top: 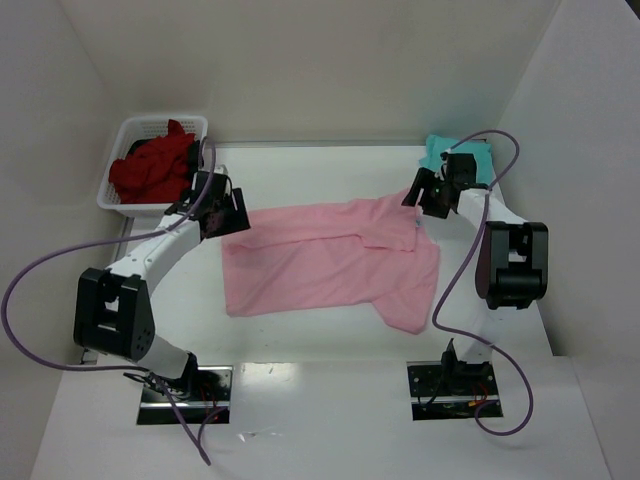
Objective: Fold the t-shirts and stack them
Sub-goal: Fold the flattened tshirt in 1/3 of the way
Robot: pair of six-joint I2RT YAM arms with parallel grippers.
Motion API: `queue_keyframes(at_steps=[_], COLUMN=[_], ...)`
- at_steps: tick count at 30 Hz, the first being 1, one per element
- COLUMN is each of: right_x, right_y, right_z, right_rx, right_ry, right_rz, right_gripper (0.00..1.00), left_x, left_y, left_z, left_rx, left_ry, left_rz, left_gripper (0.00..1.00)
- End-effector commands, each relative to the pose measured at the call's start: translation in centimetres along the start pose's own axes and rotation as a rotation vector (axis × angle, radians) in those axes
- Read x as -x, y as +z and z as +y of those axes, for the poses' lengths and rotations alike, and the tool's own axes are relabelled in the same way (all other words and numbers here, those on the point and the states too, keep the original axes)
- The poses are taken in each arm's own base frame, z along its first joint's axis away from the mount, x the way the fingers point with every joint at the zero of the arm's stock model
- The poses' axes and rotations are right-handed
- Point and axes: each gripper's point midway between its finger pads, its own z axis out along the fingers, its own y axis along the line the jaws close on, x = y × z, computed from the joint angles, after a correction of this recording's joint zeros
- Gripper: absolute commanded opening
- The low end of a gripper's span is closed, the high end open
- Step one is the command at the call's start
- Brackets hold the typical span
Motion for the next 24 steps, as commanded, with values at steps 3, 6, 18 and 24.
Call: queue_keyframes(at_steps=[3,6,18,24], right_x=[2.1,1.8,1.2,1.5], right_y=[1.6,2.4,5.4,5.4], right_z=[-0.2,-0.5,-1.9,-2.0], right_rx=[0.005,0.002,-0.015,-0.028], right_ry=[-0.005,-0.002,-0.021,-0.03], right_rz=[-0.043,-0.033,0.002,-0.002], right_gripper=[0.75,0.72,0.55,0.25], left_x=[0.7,0.1,0.6,0.8], left_y=[2.4,3.5,7.6,8.5], left_z=[1.9,1.8,2.4,2.2], left_rx=[0.145,0.143,0.159,0.126], left_ry=[-0.086,-0.092,-0.163,-0.188], left_rz=[-0.013,0.008,0.007,0.015], left_gripper=[0.74,0.73,0.61,0.58])
